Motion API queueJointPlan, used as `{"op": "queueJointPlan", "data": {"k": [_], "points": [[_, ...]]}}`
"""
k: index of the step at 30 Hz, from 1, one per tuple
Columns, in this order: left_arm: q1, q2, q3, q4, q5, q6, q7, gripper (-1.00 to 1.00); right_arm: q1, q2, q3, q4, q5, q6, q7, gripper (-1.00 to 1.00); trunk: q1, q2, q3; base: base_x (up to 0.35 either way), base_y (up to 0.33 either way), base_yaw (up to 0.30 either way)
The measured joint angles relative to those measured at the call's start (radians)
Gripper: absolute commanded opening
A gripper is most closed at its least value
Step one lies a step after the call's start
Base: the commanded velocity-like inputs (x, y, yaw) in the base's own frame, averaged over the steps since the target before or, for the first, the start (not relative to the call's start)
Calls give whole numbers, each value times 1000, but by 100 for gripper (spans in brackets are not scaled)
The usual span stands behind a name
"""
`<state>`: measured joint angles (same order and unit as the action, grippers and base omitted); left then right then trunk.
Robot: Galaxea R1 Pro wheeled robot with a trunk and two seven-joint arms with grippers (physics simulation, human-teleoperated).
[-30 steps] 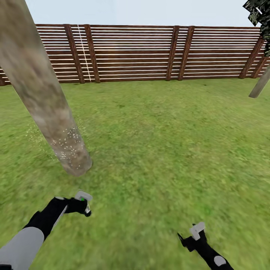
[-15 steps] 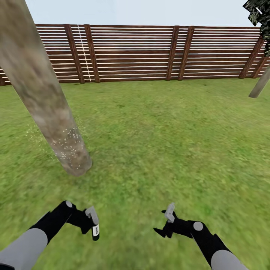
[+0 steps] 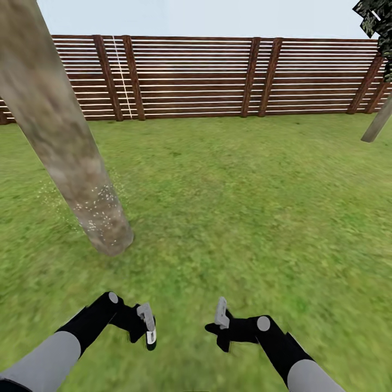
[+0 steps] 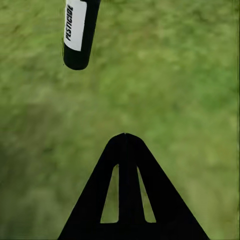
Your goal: In the garden, pick up the pesticide atomizer on the floor and spray pesticide onto both trees until each tree trunk is fully covered.
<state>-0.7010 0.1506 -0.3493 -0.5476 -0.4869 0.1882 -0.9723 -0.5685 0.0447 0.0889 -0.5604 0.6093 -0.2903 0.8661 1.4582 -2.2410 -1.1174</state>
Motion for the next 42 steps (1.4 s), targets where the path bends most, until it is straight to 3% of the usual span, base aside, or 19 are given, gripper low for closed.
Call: {"op": "queueJointPlan", "data": {"k": [3, 9, 21, 23, 26, 31, 33, 36, 42], "points": [[-2, -22, -45, -1, -37, -8, 1, -100, -1, 13, 0, -4, 1, 0, 1, -100, 0, 0, 0, 0, 0, 0], [-3, -66, -57, -2, -64, -11, 1, -100, -1, 27, 0, -7, 0, 0, 2, -100, 0, 0, 0, 0, 0, 0], [-2, -85, -58, -4, -71, -13, 5, -100, -14, 46, 0, -17, -3, 0, 5, -100, 0, 0, 0, 0, 0, 0], [-2, -99, -58, -5, -73, -13, 7, -100, -14, 47, 0, -49, -3, 2, 85, -100, 0, 0, 0, 0, 0, 0], [-2, -102, -58, -12, -73, -14, 7, -100, -14, 47, 0, -67, -2, 3, 114, -100, 0, 0, 0, 0, 0, 0], [-2, -102, -95, -17, -70, -101, 1, -100, -14, 46, -1, -70, 1, 2, 119, -100, 0, 0, 0, 0, 0, 0], [-2, -107, -98, -17, -68, -114, -9, -100, -14, 45, -2, -70, 1, 2, 119, -100, 0, 0, 0, 0, 0, 0], [0, -111, -99, -15, -68, -129, -71, -100, -14, 44, -3, -70, 1, 2, 119, -100, 0, 0, 0, 0, 0, 0], [0, -123, -98, -6, -67, -172, -79, -100, -14, 41, -7, -70, 2, 2, 119, -100, 0, 0, 0, 0, 0, 0]]}}
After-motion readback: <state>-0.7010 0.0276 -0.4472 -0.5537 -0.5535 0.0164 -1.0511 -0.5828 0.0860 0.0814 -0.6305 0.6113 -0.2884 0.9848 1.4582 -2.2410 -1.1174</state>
